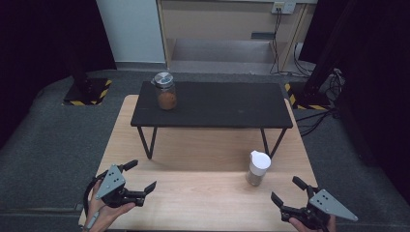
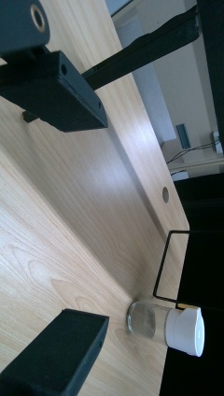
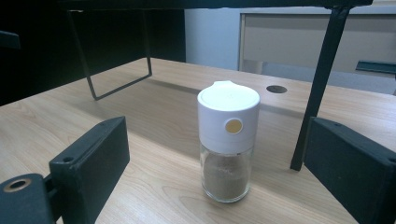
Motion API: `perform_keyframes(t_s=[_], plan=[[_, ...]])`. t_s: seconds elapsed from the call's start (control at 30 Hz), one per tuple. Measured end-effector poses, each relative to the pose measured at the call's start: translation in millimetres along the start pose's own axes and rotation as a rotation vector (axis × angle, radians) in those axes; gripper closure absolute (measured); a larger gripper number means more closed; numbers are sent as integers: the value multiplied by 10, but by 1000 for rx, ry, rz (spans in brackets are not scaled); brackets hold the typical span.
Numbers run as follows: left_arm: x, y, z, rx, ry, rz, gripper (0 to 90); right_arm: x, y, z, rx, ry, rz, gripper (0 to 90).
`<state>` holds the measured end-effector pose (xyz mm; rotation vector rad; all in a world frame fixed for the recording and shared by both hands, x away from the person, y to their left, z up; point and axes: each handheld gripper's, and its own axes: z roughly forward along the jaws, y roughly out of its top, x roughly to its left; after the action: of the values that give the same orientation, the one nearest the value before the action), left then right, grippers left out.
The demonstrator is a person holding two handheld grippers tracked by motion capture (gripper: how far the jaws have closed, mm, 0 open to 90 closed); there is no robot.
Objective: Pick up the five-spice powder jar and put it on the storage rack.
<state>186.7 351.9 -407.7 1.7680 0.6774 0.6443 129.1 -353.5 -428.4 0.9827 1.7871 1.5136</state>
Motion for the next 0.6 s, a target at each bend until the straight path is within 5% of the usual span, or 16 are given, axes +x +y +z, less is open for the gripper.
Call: perform_keyframes(t_s=[0.6], plan=[[-22, -34, -25, -7, -35, 10, 47, -15, 0, 5, -2, 14, -1, 75]])
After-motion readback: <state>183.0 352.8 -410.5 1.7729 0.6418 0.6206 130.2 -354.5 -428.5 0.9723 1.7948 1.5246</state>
